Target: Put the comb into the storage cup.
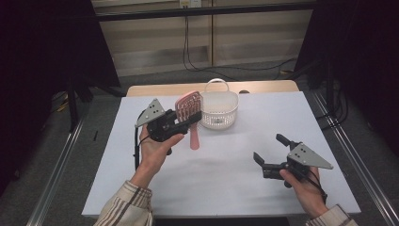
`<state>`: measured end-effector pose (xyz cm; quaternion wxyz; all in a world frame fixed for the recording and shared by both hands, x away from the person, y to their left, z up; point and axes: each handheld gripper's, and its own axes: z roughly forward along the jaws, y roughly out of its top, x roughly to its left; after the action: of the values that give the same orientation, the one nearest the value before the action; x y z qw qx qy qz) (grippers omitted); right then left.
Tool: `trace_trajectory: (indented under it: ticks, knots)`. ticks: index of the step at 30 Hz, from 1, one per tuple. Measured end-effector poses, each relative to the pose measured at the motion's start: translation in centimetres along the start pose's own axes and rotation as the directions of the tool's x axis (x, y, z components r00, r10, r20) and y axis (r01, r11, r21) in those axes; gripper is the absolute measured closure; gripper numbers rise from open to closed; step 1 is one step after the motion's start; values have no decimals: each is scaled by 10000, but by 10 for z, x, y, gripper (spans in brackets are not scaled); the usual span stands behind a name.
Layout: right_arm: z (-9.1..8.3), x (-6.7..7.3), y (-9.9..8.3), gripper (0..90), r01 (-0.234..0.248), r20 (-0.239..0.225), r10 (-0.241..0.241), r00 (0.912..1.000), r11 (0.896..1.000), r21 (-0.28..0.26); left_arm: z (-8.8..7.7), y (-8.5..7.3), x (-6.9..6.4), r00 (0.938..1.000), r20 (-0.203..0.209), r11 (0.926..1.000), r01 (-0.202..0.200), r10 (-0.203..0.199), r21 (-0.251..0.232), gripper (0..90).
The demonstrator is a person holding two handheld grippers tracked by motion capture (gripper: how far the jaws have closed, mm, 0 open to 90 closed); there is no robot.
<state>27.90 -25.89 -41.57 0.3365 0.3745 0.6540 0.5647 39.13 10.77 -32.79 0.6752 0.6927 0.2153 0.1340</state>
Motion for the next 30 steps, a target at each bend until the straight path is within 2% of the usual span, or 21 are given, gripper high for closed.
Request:
trace_trajectory:
  ticks: [6, 9, 13, 20, 26, 28, 30]
  knots:
    - [-17, -7, -1, 4, -56, 446, 68, 9990, 9996, -264, 7, 1, 2, 9999, -148, 10000, -13, 14, 42, 616]
    - [-22, -9, -3, 7, -122, 634, 145, 9979, 9992, -375, 12, 2, 2, 9997, -228, 9999, -41, 44, 103, 616]
    - [-26, -10, -2, 8, -95, 899, 146, 9958, 9983, -567, 15, 7, 2, 9996, -285, 10000, 21, -23, -60, 616]
    - [-30, -18, -11, 15, -22, 1152, 49, 9933, 9997, -229, 18, 11, 5, 9980, -560, 9996, -277, 276, -8, 616]
    - [-37, -22, -13, 9, -47, 1460, 97, 9892, 9994, -350, 21, 12, 10, 9972, -736, 9998, -172, 165, -92, 616]
    - [-38, -23, -14, 8, -45, 1450, 90, 9894, 9995, -315, 23, 12, 11, 9978, -665, 9999, -79, 74, -70, 616]
    - [-40, -23, -15, 9, -43, 1451, 88, 9894, 9995, -315, 25, 13, 11, 9971, -721, 9997, -226, 231, 78, 616]
